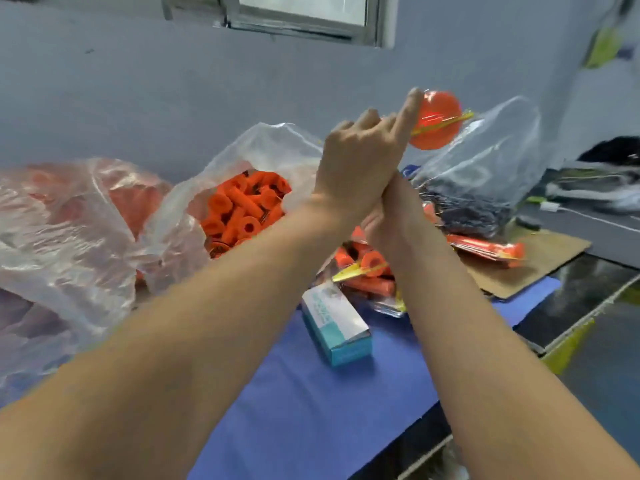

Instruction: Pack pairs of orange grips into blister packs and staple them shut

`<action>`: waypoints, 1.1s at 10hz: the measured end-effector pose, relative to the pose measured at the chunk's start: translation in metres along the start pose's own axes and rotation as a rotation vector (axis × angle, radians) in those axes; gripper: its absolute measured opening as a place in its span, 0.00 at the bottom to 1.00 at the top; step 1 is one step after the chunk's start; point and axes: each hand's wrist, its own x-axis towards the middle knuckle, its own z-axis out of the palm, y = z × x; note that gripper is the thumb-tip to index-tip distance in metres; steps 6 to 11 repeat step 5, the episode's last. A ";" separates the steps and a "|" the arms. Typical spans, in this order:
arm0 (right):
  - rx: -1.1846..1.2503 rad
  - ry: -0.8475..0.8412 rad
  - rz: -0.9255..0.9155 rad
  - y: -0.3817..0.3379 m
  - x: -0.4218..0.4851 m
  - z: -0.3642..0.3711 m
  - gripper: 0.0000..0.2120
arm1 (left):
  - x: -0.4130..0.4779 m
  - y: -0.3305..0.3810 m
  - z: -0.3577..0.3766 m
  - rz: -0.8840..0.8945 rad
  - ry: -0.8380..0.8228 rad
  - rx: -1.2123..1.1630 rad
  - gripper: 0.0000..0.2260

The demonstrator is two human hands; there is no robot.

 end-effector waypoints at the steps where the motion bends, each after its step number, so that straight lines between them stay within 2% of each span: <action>1: -0.139 0.148 -0.023 -0.001 0.036 -0.025 0.14 | 0.024 0.007 0.065 0.154 -0.225 0.045 0.24; 2: -0.209 0.181 0.009 0.017 0.056 -0.052 0.13 | 0.016 0.016 0.134 0.218 -0.537 -0.035 0.24; 3: -0.276 0.203 0.036 0.030 0.063 -0.071 0.14 | 0.008 0.016 0.166 0.069 -0.698 -0.150 0.24; 4: -0.341 0.248 -0.018 0.031 0.048 -0.076 0.15 | 0.011 0.013 0.154 0.038 -0.752 -0.398 0.24; 5: -0.286 0.272 -0.182 0.017 0.009 -0.082 0.12 | -0.005 0.005 0.109 -0.096 -0.472 -0.761 0.23; 11: -0.286 0.272 -0.182 0.017 0.009 -0.082 0.12 | -0.005 0.005 0.109 -0.096 -0.472 -0.761 0.23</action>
